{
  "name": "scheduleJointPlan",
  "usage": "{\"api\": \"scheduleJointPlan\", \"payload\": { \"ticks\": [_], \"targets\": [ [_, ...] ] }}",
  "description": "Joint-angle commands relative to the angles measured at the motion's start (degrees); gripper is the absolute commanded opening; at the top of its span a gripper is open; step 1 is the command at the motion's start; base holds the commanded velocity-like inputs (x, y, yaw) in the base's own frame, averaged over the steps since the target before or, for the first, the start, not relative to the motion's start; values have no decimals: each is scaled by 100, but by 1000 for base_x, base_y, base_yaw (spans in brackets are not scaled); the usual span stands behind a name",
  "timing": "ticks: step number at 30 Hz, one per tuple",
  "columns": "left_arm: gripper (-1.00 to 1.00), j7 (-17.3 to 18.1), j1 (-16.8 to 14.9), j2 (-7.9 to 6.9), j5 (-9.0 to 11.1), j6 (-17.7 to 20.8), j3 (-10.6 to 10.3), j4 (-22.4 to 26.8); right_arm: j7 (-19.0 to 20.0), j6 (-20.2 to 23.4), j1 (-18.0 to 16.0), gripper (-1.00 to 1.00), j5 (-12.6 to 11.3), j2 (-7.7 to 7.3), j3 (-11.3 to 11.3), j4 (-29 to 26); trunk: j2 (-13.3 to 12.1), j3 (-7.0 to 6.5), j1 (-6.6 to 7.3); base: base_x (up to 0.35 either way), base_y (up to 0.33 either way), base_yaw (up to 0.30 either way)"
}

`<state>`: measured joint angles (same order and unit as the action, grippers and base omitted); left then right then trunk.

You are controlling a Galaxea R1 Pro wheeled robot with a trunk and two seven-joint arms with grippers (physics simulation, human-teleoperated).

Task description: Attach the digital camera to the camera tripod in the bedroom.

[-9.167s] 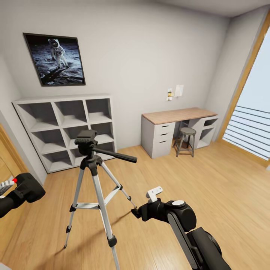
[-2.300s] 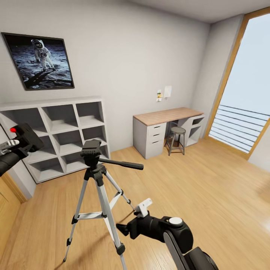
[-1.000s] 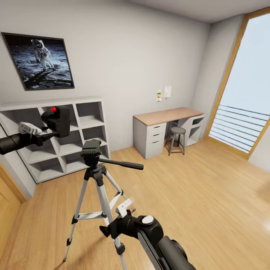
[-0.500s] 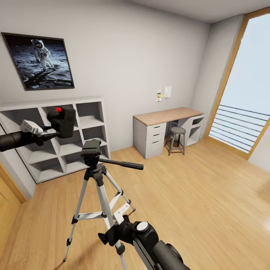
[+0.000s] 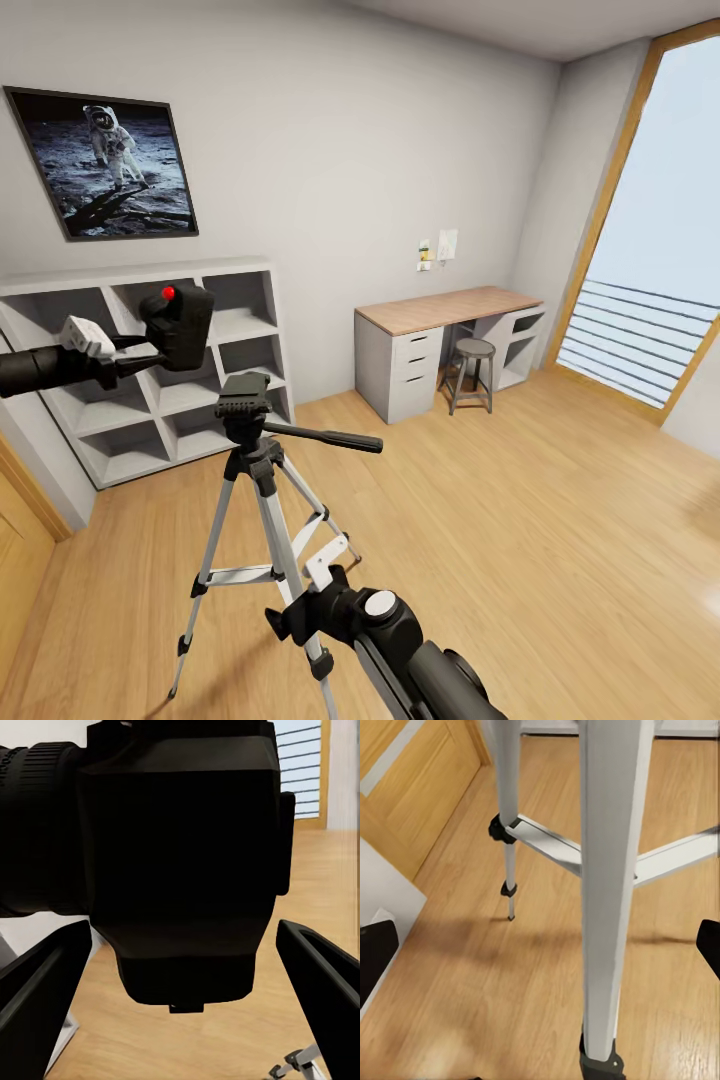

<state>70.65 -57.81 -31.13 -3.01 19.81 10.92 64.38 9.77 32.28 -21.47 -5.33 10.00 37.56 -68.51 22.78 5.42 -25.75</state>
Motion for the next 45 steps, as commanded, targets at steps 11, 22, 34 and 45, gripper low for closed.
{"api": "scheduleJointPlan", "payload": {
  "ticks": [11,22,34,45],
  "targets": [
    [-100,437,-158,-4,-39,17,-140,58,-48,-60,-125,100,-76,0,-17,227,13,13,-4,0,0,0],
    [-100,1104,-676,-38,-45,-93,-554,76,-53,-979,-624,100,-139,0,-27,1288,13,13,-4,0,0,0],
    [-100,1290,-758,-236,14,-96,-821,515,-187,-1228,-718,100,-136,0,-22,1534,13,13,-4,0,0,0],
    [-100,1276,-753,-284,-37,-65,-857,632,-327,-1249,-816,100,-135,0,-12,1680,13,13,-4,0,0,0]
  ]
}}
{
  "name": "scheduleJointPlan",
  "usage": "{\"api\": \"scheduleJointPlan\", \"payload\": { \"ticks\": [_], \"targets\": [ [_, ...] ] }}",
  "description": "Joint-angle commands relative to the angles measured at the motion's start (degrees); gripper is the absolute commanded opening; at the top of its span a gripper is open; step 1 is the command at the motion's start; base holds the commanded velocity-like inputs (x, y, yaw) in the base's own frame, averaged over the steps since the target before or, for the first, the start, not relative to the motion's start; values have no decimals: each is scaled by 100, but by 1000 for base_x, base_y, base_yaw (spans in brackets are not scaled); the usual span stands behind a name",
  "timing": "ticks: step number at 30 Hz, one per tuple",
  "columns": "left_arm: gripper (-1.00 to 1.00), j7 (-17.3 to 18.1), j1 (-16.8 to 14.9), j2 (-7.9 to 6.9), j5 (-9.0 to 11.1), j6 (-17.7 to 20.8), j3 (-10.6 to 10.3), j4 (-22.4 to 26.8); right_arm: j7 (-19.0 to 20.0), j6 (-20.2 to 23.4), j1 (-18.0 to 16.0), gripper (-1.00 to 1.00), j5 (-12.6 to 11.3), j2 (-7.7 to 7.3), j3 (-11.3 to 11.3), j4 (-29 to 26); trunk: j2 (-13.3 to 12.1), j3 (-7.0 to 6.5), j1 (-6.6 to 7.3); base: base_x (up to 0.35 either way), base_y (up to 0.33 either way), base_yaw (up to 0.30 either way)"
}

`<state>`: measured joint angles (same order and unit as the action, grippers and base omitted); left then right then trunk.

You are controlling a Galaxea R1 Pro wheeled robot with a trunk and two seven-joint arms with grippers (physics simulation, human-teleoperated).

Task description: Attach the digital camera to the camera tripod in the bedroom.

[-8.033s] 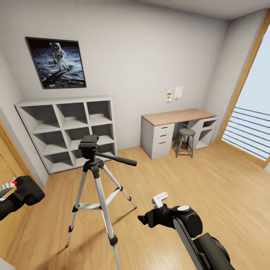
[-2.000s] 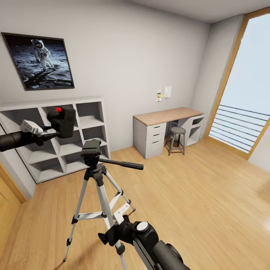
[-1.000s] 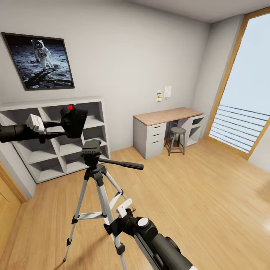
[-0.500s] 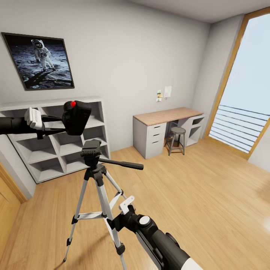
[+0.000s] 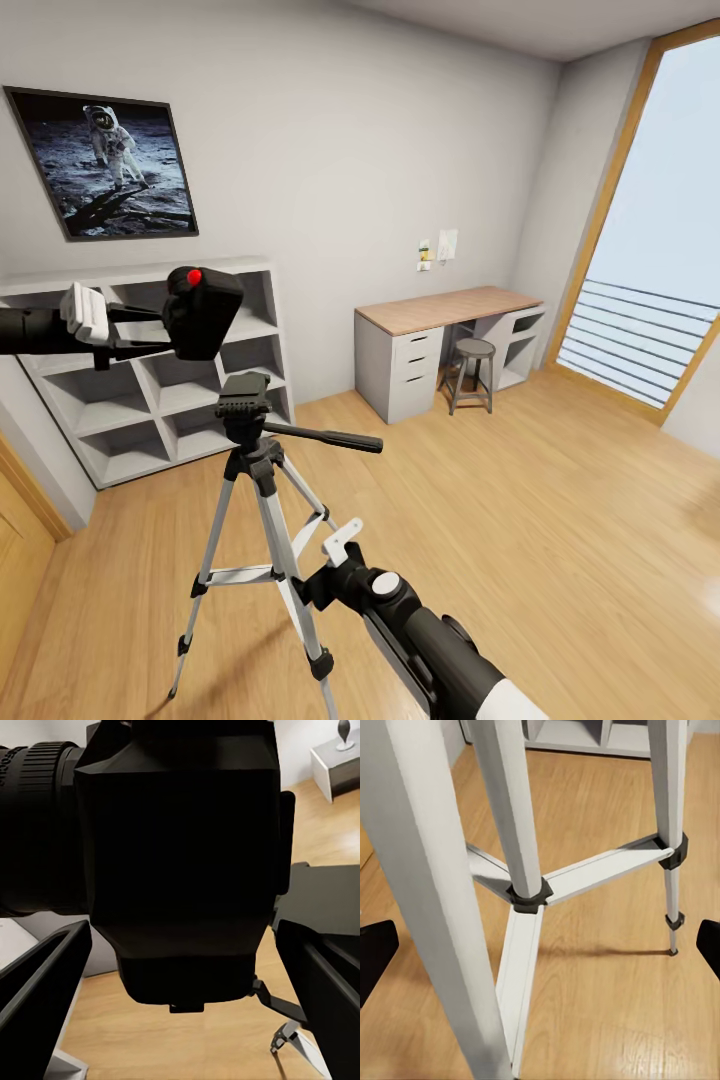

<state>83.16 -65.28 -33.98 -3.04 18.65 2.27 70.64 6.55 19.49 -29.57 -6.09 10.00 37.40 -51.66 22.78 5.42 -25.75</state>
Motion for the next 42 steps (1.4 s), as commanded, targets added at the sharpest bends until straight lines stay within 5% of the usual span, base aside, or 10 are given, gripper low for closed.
{"api": "scheduleJointPlan", "payload": {
  "ticks": [1,42],
  "targets": [
    [-100,23,-4,0,-40,55,12,9,-9,30,-10,100,-59,0,8,-1,13,13,-4,0,0,0],
    [-100,-134,27,49,-26,13,-14,-22,70,11,21,100,-74,0,66,-63,13,13,-4,0,0,35]
  ]
}}
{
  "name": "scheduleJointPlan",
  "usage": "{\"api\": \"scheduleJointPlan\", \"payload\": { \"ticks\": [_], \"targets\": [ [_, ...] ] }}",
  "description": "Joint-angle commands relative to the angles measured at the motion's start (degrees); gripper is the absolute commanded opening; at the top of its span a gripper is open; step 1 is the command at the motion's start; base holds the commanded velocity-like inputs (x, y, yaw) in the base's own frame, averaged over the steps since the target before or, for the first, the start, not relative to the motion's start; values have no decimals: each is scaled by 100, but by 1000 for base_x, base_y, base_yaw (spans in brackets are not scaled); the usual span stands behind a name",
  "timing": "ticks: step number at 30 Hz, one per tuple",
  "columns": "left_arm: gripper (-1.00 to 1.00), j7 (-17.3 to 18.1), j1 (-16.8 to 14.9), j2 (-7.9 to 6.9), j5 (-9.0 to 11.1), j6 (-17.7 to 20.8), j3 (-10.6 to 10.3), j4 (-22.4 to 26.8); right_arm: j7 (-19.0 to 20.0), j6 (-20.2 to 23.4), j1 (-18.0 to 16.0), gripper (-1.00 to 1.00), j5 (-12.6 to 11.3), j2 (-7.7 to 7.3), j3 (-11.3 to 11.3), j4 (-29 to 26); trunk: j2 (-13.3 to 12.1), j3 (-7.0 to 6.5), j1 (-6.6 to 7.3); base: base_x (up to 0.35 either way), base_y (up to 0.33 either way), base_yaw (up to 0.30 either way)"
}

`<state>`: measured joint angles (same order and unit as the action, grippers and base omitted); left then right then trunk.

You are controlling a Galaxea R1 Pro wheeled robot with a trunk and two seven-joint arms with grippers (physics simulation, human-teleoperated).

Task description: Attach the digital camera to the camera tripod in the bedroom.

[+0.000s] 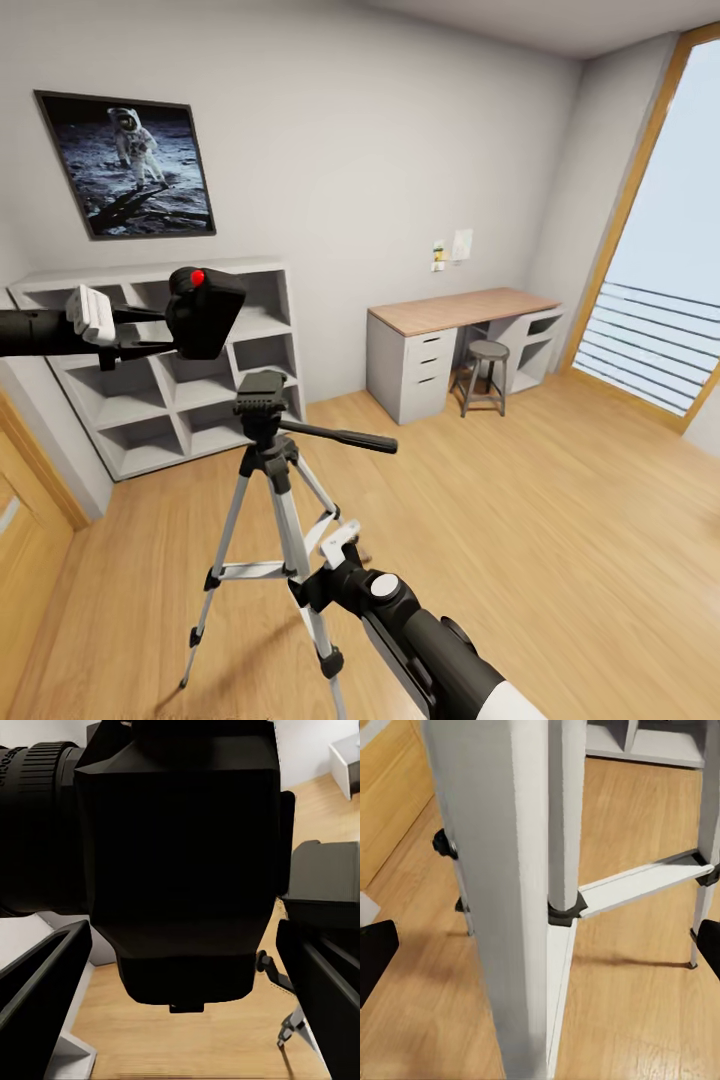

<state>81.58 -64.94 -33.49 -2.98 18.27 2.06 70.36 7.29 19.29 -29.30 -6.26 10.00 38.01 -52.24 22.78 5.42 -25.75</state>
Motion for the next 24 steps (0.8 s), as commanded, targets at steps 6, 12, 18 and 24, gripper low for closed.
{"api": "scheduleJointPlan", "payload": {
  "ticks": [6,12,18,24],
  "targets": [
    [-100,54,-14,0,-22,47,0,-7,-1,31,-4,100,-56,0,4,-5,14,13,-4,0,0,198],
    [-100,81,-34,5,0,46,-31,-9,0,31,-5,100,-57,0,4,-7,14,13,-4,0,0,75],
    [-100,111,-116,11,35,44,-266,-38,0,31,-6,100,-66,0,4,-11,14,13,-4,0,0,21],
    [-100,125,-315,16,52,39,-642,-76,0,25,-6,100,-145,0,4,-13,14,13,-4,0,0,5]
  ]
}}
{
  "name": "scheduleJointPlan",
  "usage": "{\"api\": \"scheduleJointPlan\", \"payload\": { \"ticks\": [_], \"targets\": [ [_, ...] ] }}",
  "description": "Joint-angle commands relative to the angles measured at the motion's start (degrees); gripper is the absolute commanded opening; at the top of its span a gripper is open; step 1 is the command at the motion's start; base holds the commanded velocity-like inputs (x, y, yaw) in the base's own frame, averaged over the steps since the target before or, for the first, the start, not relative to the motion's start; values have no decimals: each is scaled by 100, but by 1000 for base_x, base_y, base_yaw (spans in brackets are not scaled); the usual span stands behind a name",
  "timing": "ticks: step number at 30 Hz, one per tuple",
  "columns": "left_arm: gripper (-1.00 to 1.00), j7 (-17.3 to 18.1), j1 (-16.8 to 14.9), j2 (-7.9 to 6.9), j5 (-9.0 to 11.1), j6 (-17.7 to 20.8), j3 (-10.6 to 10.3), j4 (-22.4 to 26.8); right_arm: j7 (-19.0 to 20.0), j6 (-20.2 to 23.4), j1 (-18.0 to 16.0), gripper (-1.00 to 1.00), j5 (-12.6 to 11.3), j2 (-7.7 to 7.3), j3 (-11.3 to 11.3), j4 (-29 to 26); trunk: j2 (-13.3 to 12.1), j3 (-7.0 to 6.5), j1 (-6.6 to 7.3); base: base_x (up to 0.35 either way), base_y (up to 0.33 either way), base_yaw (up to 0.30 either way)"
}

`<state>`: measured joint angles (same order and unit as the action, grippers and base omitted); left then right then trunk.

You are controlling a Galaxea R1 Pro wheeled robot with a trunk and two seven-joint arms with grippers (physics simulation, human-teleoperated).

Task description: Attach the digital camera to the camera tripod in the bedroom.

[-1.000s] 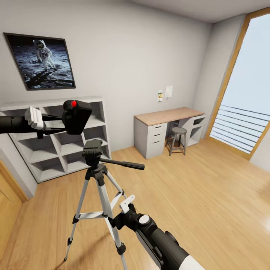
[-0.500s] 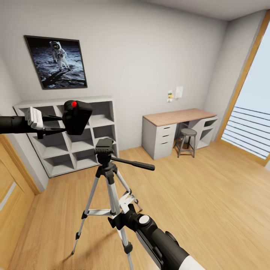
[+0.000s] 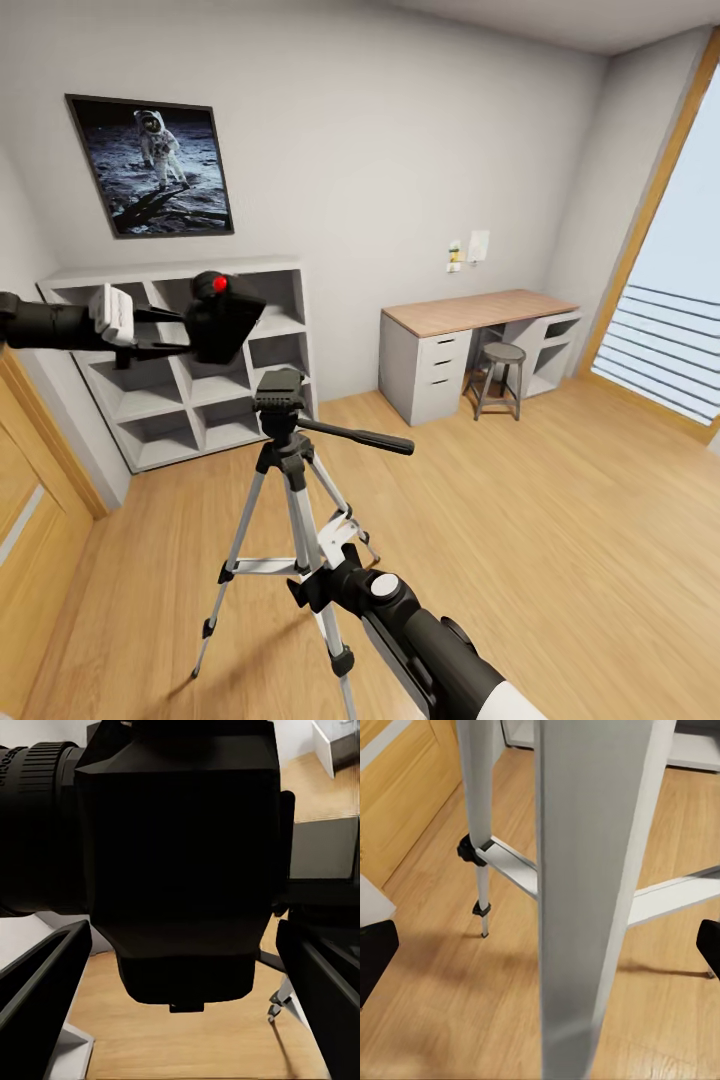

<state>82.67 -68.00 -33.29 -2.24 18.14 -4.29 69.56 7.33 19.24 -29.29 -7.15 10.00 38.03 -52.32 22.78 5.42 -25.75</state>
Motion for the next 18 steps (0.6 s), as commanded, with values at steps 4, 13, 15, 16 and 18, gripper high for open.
{"api": "scheduleJointPlan", "payload": {
  "ticks": [4,13,15,16,18],
  "targets": [
    [-100,29,-159,-8,-7,50,-346,-21,-8,22,-6,100,-148,0,-2,-6,14,13,-4,0,0,2],
    [-100,23,-362,-4,204,-14,-741,-44,-22,-266,-3,100,-219,0,-10,-3,14,13,-4,0,0,0],
    [-100,24,-394,-4,238,-54,-760,-57,-26,-293,-2,100,-222,0,-11,-2,14,13,-4,0,0,0],
    [-100,27,-430,-3,265,-97,-777,-80,-30,-315,-1,100,-224,0,-12,-1,14,13,-4,0,0,0],
    [-100,44,-500,-3,304,-177,-802,-148,-36,-347,0,100,-237,0,-13,-3,14,13,-4,0,0,0]
  ]
}}
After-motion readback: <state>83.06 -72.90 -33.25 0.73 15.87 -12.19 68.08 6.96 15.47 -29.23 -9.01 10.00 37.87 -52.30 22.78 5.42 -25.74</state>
